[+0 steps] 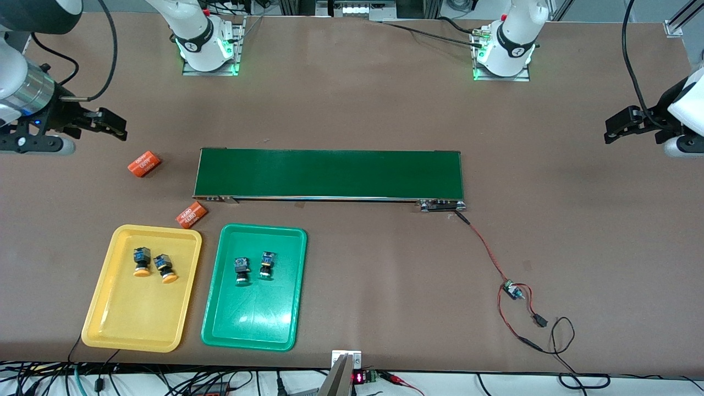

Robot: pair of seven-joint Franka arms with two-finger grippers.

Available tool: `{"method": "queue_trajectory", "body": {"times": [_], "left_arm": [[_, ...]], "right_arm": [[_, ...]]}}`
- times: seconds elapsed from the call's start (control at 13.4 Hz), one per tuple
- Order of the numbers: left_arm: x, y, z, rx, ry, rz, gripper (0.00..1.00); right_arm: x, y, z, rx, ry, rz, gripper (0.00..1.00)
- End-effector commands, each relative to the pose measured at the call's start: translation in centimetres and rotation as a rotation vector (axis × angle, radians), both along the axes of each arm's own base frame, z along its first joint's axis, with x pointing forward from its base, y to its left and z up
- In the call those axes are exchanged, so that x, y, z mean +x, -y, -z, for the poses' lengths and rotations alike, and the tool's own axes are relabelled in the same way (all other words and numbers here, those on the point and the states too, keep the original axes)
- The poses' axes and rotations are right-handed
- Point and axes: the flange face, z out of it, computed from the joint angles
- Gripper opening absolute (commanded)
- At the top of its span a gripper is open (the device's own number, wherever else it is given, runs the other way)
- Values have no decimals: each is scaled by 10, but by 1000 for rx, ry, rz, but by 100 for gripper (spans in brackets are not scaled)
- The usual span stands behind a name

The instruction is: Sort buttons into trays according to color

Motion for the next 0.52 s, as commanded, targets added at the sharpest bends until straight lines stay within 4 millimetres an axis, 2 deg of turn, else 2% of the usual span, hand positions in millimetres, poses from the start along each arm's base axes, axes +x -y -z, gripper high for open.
{"method": "queue_trajectory", "body": {"times": [0.0,0.07,0.22,0.3,0.45], "left_arm": [[-2,-1,-7,-13,-1,-7,100],[-2,-1,-7,-13,-1,-7,100],[-2,-1,-7,-13,-1,-7,100],[-2,-1,-7,-13,-1,-7,100],[-2,-1,-7,-13,-1,-7,100]], "right_arm": [[14,16,-8,30,21,34,100],[16,28,-7,48,13,58,100],[15,64,-8,120,25,142,100],[12,70,-12,116,30,149,100],[12,67,-16,105,32,141,100]]}}
